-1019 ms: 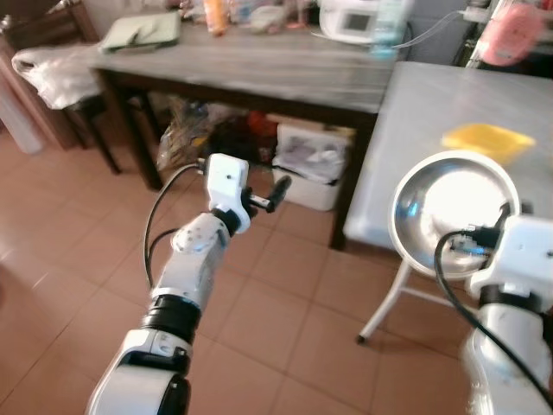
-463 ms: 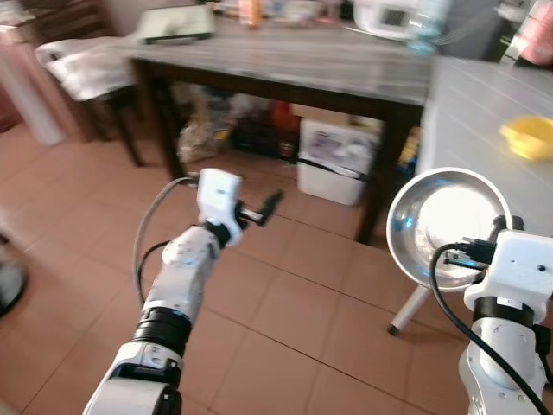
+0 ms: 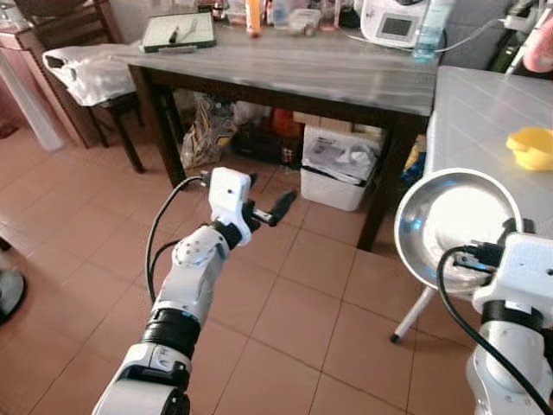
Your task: Setting the table
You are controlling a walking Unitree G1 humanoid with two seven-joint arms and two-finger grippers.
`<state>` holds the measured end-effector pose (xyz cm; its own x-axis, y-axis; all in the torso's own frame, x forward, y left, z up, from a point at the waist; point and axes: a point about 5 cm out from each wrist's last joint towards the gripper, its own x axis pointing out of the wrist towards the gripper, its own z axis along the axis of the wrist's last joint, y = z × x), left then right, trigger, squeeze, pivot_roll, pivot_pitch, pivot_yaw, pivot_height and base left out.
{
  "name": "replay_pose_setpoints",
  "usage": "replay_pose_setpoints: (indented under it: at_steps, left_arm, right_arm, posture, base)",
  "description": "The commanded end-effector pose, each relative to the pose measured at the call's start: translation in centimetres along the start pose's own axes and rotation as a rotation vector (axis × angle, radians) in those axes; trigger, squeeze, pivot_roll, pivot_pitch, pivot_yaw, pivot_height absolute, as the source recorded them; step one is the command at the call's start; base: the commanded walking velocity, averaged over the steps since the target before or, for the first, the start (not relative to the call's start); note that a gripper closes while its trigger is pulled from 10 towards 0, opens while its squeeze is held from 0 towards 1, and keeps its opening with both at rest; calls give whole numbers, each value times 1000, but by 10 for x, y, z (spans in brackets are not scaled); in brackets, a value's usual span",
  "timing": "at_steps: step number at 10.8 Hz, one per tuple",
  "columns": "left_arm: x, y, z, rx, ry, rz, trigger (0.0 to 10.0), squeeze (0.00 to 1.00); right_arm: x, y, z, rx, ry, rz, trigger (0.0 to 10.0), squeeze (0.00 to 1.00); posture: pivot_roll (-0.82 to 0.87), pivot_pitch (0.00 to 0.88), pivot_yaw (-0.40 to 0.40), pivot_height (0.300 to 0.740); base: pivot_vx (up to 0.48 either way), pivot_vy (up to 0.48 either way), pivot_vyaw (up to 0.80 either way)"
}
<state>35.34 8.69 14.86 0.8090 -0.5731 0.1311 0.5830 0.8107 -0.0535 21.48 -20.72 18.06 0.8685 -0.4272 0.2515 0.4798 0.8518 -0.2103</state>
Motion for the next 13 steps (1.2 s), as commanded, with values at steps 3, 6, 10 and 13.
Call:
replay_pose_setpoints:
  at_steps: [3, 6, 10, 13]
  left_arm:
    - [-4, 1, -1, -2, 5, -6, 10000, 0]
    - [-4, 0, -2, -2, 13, -14, 10000, 0]
    - [-3, -2, -4, 1, 27, -25, 10000, 0]
    - [-1, -3, -5, 4, 32, -29, 10000, 0]
  right_arm:
    - [0, 2, 2, 11, -19, 20, 10000, 0]
    - [-3, 4, -2, 15, -7, 35, 10000, 0]
    - [-5, 10, -7, 31, 9, 59, 10000, 0]
    - [-4, 10, -8, 32, 7, 55, 10000, 0]
  posture:
    - [-32, 80, 36, 740]
    - [-31, 84, 38, 740]
    - [-32, 85, 45, 740]
    - [-34, 80, 49, 740]
  base:
    - [431, 0, 0]
    - [429, 0, 0]
    - [404, 0, 0]
    - [368, 0, 0]
